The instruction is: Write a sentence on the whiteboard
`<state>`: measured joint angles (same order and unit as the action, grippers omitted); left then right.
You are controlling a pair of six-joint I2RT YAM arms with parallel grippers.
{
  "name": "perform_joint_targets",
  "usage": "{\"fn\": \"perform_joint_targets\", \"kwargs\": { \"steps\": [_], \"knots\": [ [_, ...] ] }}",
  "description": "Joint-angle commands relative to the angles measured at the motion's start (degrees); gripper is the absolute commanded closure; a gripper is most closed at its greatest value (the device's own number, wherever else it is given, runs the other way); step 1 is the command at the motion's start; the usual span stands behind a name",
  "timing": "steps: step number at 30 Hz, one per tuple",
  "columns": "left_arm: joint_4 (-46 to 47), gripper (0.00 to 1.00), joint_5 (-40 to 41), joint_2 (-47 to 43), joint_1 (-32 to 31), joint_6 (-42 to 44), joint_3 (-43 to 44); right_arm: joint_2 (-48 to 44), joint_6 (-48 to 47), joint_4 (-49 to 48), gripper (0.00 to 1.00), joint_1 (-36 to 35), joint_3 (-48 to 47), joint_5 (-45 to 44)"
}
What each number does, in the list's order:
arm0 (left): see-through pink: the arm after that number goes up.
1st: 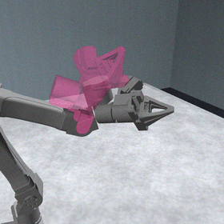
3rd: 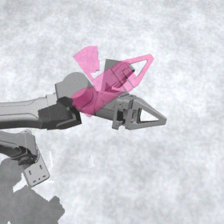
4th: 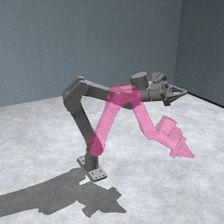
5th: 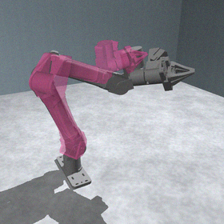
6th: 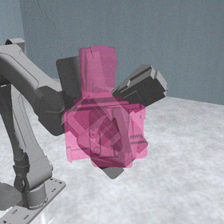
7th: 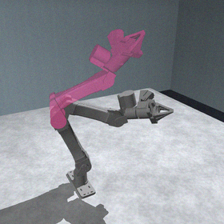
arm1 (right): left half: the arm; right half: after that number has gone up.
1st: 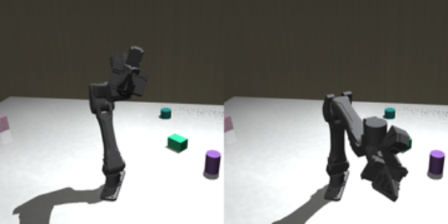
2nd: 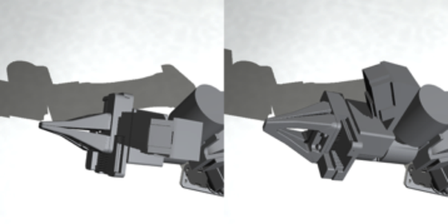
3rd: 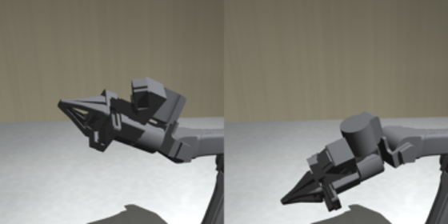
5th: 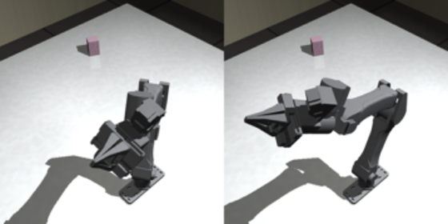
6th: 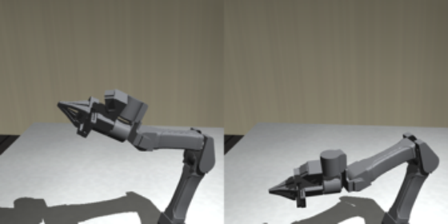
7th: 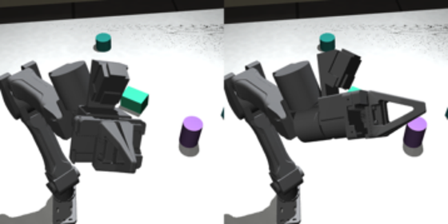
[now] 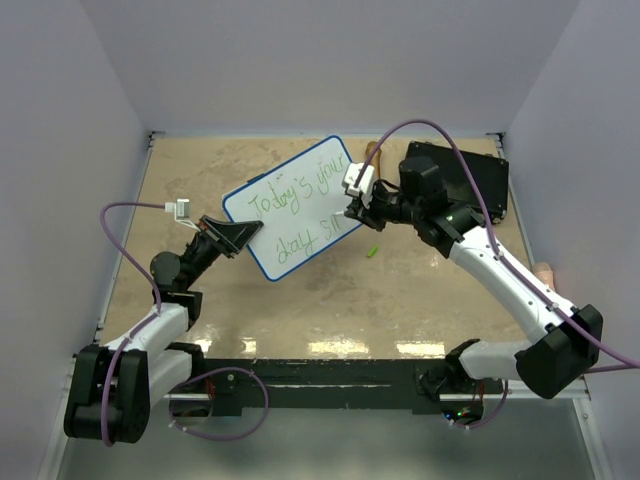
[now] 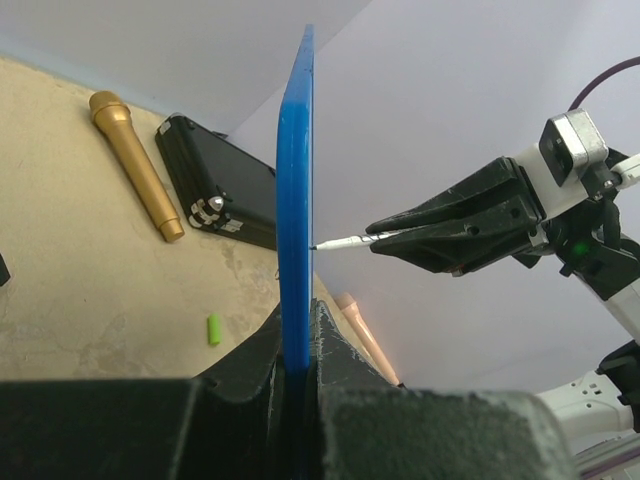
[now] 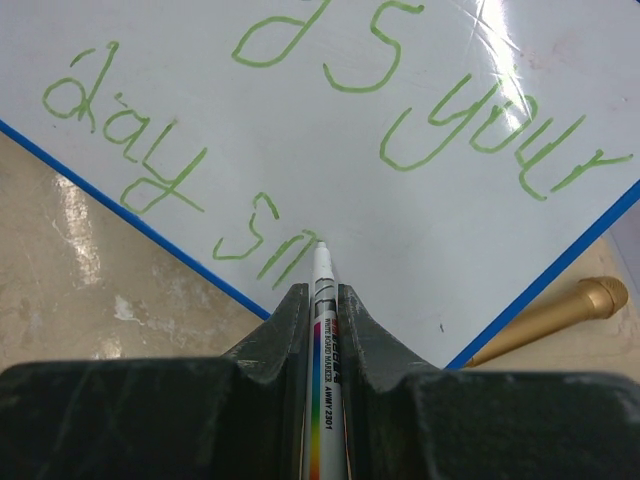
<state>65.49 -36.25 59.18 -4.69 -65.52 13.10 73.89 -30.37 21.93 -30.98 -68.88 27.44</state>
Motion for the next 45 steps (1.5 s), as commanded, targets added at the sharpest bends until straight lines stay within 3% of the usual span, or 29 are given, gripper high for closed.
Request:
{"fn": "perform_joint_targets", "kwargs": {
  "steps": [1, 19, 34, 45],
  "knots": [
    [8.0, 1.00, 0.8, -1.0, -0.2, -1.7, 1.7, -0.1, 1.1, -2.3, 1.00, 0.9, -2.4, -2.2],
    [8.5, 1.00, 0.8, -0.5, -0.2, -1.7, 1.8, -1.9, -6.3, 8.4, 1.00, 2.1, 1.2, 1.3],
    [7.6, 1.00, 0.8, -1.0, -0.2, -1.4, 1.8, -4.2, 0.1, 0.3, 1.00, 5.1, -4.2, 4.6],
    [8.1, 1.00, 0.7, -0.9, -0.1, -1.6, 1.6, -0.7, 2.0, -3.0, 1.00, 5.0, -4.2, 2.9]
  ]
}}
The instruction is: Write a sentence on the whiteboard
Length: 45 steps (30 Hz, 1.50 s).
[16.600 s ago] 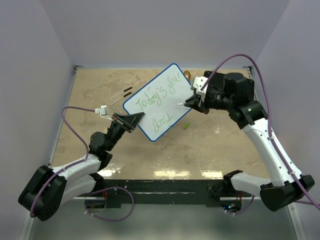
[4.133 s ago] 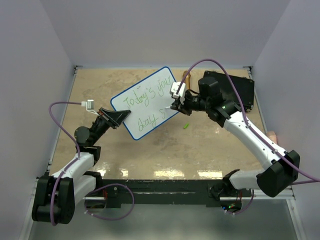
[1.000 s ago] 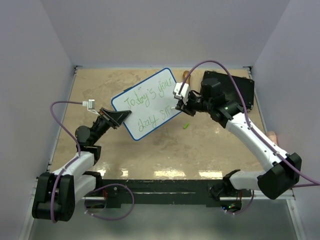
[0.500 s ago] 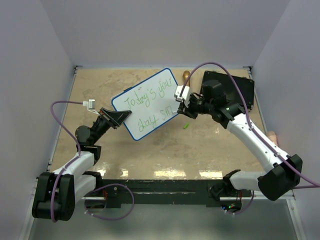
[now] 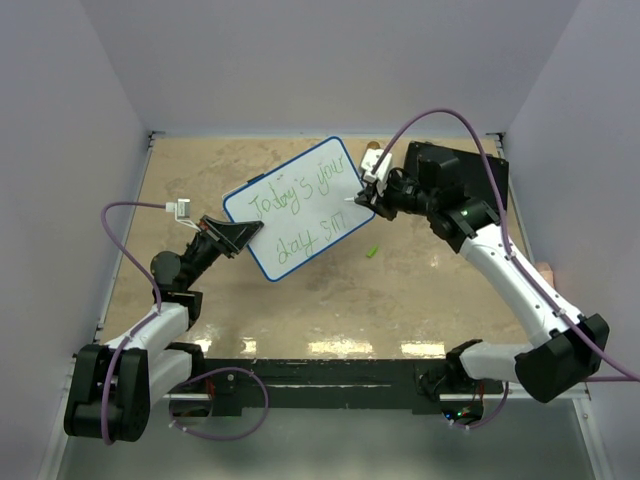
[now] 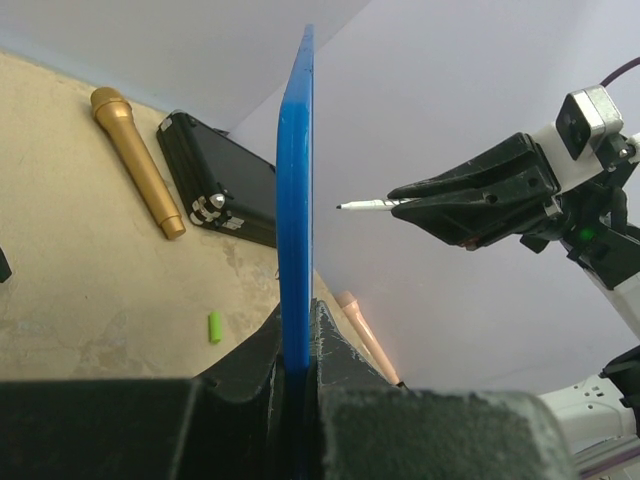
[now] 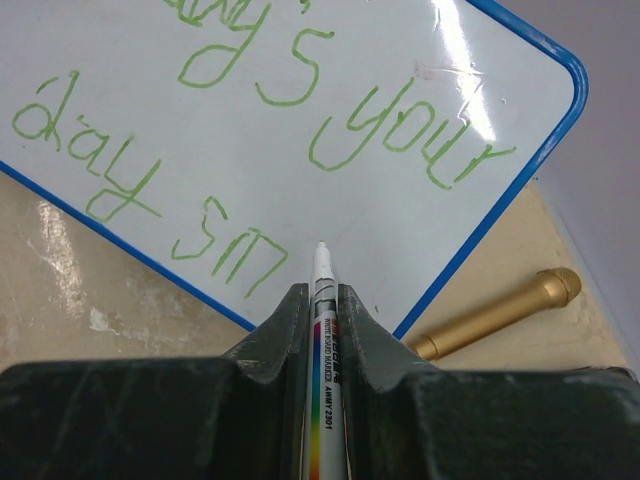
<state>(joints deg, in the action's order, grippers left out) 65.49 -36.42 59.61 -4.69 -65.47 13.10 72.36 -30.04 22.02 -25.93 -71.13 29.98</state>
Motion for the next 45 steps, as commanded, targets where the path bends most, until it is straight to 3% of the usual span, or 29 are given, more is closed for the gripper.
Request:
{"fn": "perform_joint_targets", "kwargs": {
  "steps": [1, 45],
  "knots": [
    [8.2, 1.00, 0.8, -1.3, -0.1, -1.7, 1.6, 1.0, 1.7, -3.4, 1.00, -0.1, -1.8, 0.2],
    [9.1, 1.00, 0.8, -0.6, -0.1, -2.0, 1.7, 0.6, -0.8, 1.2, 1.00, 0.0, 2.3, 1.8]
  ]
}}
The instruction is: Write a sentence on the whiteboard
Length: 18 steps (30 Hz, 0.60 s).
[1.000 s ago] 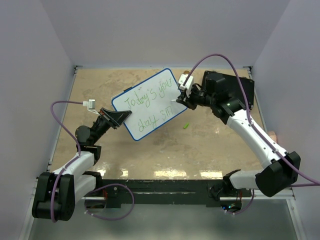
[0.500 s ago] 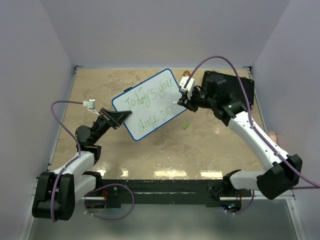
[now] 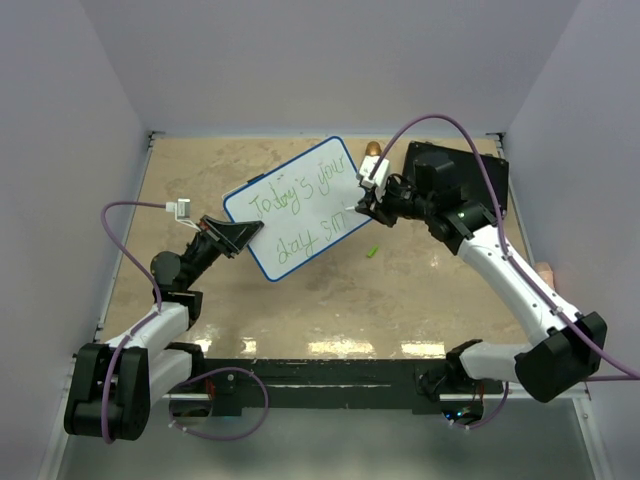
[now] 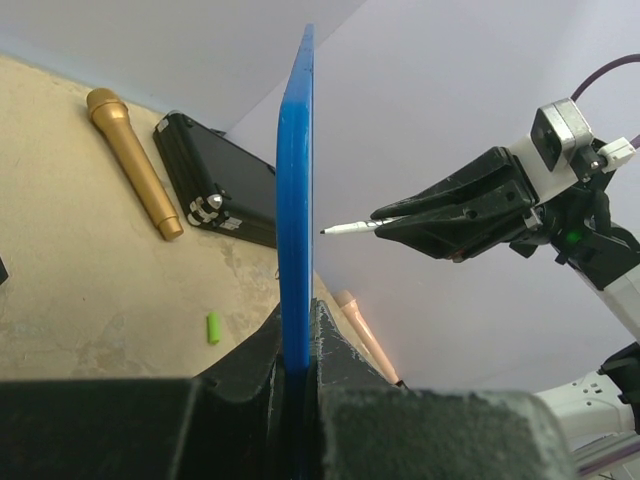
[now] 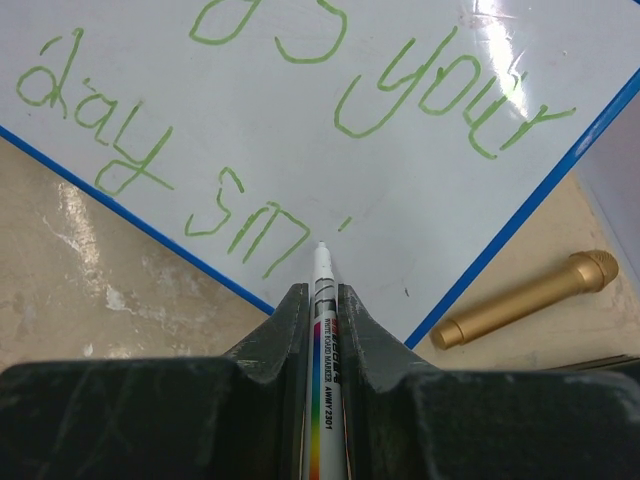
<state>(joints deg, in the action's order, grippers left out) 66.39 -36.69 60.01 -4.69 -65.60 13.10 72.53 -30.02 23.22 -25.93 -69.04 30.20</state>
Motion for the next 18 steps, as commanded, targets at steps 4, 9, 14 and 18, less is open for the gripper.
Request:
{"fn": "perform_joint_targets", "kwargs": {
  "steps": [4, 9, 14, 18],
  "knots": [
    [8.3, 1.00, 1.0, -0.9, -0.1, -1.9, 1.6, 0.9, -0.9, 0.2, 1.00, -0.2, 0.2, 1.9],
    [8.4, 1.00, 1.0, -0.9, -0.1, -2.0, 1.5, 1.7, -0.7, -0.3, 1.00, -0.2, 0.4, 1.7],
    [8.4, 1.00, 0.9, -0.9, -0.1, -1.9, 1.5, 1.2, 0.7, -2.2, 1.00, -0.1, 0.8, 0.1],
    [8.4, 1.00, 0.9, -0.9, -0.1, -1.9, 1.5, 0.3, 1.3, -3.0, 1.00, -0.1, 0.7, -1.0]
  ]
}}
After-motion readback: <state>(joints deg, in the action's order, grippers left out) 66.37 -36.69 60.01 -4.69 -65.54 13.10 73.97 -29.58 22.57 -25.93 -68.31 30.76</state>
